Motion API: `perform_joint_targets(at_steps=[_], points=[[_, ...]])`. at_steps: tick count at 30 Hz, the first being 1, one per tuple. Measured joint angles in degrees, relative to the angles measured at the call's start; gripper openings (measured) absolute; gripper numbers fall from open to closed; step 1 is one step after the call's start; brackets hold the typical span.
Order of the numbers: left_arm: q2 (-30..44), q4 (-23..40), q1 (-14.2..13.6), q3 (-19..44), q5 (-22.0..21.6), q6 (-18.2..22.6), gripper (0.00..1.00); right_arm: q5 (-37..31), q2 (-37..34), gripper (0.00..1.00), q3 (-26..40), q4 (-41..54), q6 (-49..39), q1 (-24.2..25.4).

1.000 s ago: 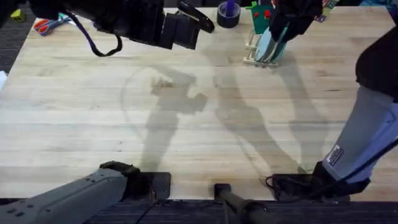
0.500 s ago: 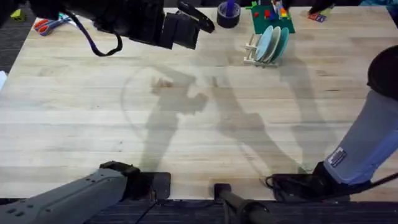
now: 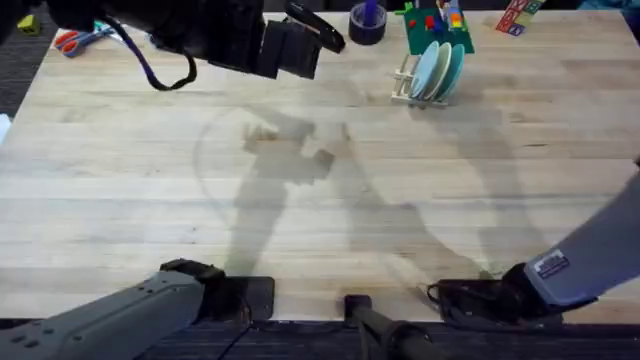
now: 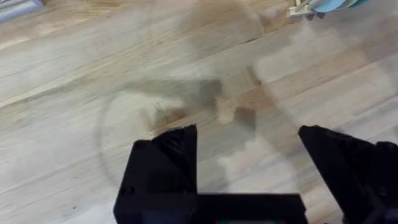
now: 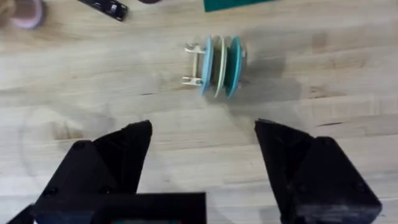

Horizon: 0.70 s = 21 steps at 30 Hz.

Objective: Pick up the plates from the table one by one and place each into a slot on the dish rack.

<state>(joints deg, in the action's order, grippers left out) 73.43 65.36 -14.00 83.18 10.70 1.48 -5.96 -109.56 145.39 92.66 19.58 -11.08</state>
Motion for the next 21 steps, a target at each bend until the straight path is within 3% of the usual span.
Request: perform_joint_targets(at_steps=[3,8,21], points=[[0.02,0.00,0.00,0.00,0.00,0.00,0.994,-0.02,4.40,0.995,-2.47,0.00,-0.61,-0.80],[0.02,0.00,0.00,0.00,0.00,0.00,0.994,-0.87,12.50,0.995,-12.37,0.00,-1.62,-1.77],[0.01,0.00,0.00,0.00,0.00,-0.01,0.994,-0.30,37.58,0.994,-46.67,0.00,-2.06,-1.88]])
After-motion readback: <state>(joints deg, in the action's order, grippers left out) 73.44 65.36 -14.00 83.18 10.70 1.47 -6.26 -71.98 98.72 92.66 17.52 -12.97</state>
